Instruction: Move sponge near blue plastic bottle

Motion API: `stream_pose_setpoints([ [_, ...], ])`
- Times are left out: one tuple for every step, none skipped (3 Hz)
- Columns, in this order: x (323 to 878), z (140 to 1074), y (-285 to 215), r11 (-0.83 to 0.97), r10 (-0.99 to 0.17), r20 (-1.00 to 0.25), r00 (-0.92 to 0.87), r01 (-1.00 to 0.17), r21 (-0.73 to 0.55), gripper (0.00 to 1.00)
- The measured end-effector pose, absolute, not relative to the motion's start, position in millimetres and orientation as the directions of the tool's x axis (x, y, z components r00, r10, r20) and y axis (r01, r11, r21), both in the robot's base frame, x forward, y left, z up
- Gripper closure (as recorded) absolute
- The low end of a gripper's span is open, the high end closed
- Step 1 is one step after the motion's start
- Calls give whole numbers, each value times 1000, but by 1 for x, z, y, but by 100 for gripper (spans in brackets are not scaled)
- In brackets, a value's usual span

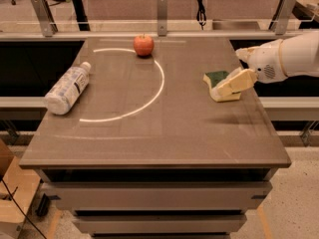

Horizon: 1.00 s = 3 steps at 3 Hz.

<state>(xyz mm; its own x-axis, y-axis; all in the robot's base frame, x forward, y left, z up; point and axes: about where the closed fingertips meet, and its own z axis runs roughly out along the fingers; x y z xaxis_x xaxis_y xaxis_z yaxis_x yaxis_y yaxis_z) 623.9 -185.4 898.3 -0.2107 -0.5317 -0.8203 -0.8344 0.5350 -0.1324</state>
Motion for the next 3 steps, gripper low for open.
stream_pose_setpoints([
  [637, 887, -191, 575, -462, -858, -223, -812, -98, 0],
  [645, 874, -195, 596, -432, -867, -248, -800, -68, 0],
  [648, 858, -197, 608, -425, -860, -284, -793, -39, 0],
])
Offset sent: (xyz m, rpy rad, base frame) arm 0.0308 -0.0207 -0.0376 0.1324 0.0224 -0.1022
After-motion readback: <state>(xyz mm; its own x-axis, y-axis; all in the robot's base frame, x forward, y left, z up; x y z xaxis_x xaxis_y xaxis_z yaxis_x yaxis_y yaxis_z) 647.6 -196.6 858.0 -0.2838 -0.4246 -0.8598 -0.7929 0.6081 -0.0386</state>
